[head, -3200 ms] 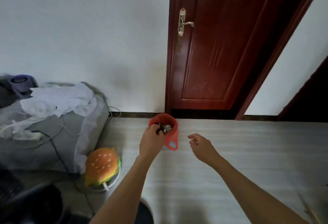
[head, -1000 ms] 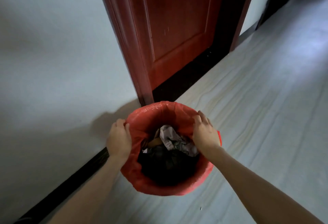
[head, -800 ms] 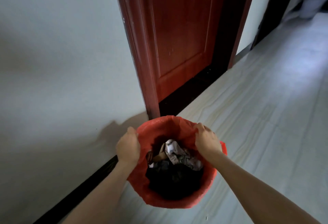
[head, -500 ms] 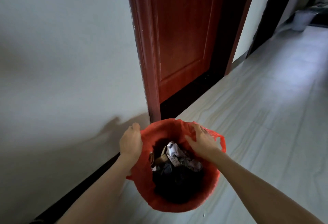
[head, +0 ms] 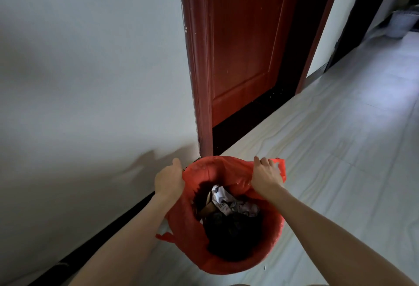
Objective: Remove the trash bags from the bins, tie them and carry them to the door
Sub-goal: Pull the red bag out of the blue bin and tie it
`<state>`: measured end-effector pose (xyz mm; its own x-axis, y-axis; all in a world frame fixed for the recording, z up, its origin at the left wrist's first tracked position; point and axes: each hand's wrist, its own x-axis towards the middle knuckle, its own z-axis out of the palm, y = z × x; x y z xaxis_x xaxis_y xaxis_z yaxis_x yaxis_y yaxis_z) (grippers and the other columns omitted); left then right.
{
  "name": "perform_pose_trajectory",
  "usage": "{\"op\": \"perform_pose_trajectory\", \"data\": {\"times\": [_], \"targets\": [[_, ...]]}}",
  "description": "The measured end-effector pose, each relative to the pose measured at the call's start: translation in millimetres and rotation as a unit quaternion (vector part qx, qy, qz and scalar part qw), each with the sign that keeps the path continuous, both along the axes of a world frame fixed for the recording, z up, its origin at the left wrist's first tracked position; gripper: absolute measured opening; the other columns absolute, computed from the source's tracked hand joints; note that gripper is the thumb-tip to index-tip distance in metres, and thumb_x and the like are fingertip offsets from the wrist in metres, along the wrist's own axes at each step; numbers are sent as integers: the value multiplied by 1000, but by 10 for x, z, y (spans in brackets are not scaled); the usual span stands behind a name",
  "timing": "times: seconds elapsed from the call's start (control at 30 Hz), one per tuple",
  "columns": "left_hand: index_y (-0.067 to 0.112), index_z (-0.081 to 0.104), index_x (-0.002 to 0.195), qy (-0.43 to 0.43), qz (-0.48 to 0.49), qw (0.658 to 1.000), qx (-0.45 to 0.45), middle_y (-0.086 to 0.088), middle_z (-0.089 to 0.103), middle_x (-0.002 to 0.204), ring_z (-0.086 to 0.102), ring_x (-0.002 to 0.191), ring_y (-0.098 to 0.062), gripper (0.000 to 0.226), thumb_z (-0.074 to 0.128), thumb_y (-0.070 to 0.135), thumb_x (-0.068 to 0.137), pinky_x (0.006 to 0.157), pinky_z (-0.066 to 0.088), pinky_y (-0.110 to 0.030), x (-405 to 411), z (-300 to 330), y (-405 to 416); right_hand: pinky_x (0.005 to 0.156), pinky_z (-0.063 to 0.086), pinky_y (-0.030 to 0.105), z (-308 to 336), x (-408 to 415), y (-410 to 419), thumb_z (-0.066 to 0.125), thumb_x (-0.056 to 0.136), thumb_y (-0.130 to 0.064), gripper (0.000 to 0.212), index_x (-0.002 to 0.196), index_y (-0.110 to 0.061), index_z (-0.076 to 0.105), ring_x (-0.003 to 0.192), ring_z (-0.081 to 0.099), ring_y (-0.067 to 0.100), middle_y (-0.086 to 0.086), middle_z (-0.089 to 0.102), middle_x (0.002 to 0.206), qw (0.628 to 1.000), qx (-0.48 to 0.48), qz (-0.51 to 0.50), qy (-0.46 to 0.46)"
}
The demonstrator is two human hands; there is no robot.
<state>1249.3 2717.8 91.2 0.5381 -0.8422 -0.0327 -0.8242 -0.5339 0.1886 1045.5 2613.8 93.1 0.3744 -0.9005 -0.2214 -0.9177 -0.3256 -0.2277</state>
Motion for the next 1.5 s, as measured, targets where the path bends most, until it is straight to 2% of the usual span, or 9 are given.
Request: {"op": "perform_pose_trajectory", "data": {"times": [0.2,0.43,0.63,0.8,0.93,1.0,1.1,1.33,1.5], "targets": [[8,44,103,20,-21,999,-16,-14,59,104,58,94,-39,22,43,1,82,74,44,-42,-16,62,-41,97,31,38,129,5,16,40,92,-18,30,117,-11,55,121,36,24,6,48,126,988,-145,40,13],[6,54,115,338,-90,937,-16,-15,56,120,53,101,-21,45,52,-12,74,79,39,-23,-63,160,-64,73,32,31,357,-83,173,42,88,-11,20,108,-8,41,81,53,31,8,56,75,988,-13,31,-151],[20,50,122,114,-191,970,-100,-1,56,123,49,115,-25,37,49,17,85,94,43,-40,-286,19,446,86,44,38,240,-546,455,50,88,-36,62,140,-23,20,112,52,31,9,54,127,986,-43,162,-18],[37,23,141,88,-233,964,94,11,26,149,18,137,-23,101,33,81,50,110,27,-47,-408,7,898,105,29,39,192,-907,536,48,81,-62,90,147,-20,2,133,31,26,9,34,147,948,-67,267,157],[41,43,127,-4,-298,944,144,9,21,151,14,139,-21,81,43,77,54,106,23,-42,-419,-96,1150,112,15,48,122,-1137,622,56,73,-65,88,143,-44,7,142,13,28,-4,14,155,919,-41,336,204],[39,60,110,-9,-299,948,107,11,34,144,25,133,-18,46,59,59,68,97,25,-36,-414,-153,1144,102,34,52,87,-1150,663,70,63,-60,82,135,-42,36,129,40,34,5,40,144,907,-88,348,221],[39,70,92,40,-302,949,82,20,51,129,39,122,-9,23,64,48,72,87,27,-32,-364,-208,1093,65,56,40,-130,-1109,584,87,39,-50,49,82,-35,70,77,68,27,1,70,91,907,-160,343,182],[25,70,97,37,-237,967,84,9,64,113,56,108,-15,21,54,32,85,90,46,-36,-81,-167,770,45,46,27,-107,-833,412,85,43,-23,23,52,-29,64,46,56,19,-7,56,54,884,-224,387,135],[14,65,61,-95,-239,965,-48,-2,60,59,62,51,-23,11,56,7,61,40,46,-26,-386,-143,639,43,39,23,-28,-593,485,53,53,-5,11,55,-16,53,37,52,21,0,52,47,902,-271,329,70]]}}
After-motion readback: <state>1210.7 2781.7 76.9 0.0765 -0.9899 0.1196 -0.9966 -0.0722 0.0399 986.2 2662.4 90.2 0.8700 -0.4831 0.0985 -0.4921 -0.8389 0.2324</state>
